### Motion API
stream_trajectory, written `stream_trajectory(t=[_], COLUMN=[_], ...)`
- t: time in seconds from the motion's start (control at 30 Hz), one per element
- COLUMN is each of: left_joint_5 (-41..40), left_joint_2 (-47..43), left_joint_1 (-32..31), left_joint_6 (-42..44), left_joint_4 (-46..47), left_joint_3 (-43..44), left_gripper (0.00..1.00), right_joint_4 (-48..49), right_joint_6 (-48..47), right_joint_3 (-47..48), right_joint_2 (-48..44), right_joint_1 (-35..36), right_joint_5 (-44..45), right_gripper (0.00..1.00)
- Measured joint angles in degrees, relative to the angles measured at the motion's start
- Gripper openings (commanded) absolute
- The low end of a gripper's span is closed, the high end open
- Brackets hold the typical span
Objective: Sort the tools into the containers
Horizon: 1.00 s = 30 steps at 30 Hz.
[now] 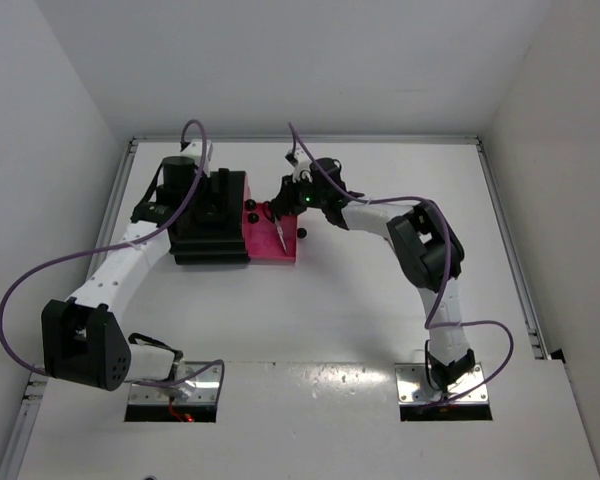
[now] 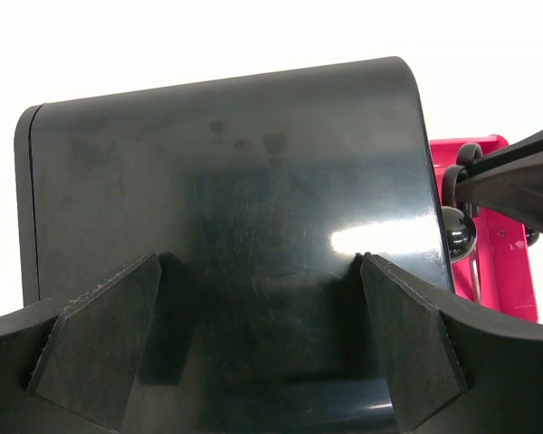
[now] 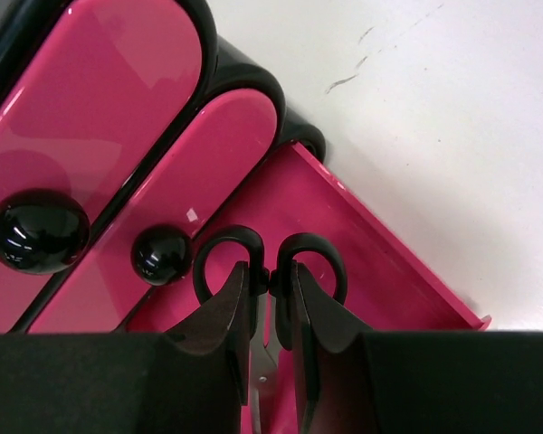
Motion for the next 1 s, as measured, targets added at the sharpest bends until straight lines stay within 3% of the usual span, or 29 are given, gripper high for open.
stream_trajectory(t=[0.23, 0.4, 0.77, 1.0], left_joint_5=[0.31, 0.35, 0.55, 0.66], left_joint_2=[0.09, 0.11, 0.46, 0.59], left_joint_1=[0.39, 0.42, 0.85, 1.03], left_joint_6=[0.0, 0.02, 0.0, 0.0], left_joint_4=[0.11, 0.17, 0.44, 0.57], left_joint_3=[0.0, 0.0, 0.15, 0.22], left_gripper=[1.0, 1.0, 1.0, 1.0], right_joint_4=[-0.7, -1.36, -3.61, -4.17], right_joint_6=[-2.51, -3.45, -4.02, -1.25], right_joint_3=[-0.09, 0.55, 1.33, 1.31], right_joint_2=[0.09, 1.2, 2.4, 1.73], right_joint_1=[1.09, 1.73, 1.84, 1.44], right_joint_5=[-0.57, -0.42, -0.22, -1.49], right_gripper=[0.0, 0.06, 0.51, 0.51])
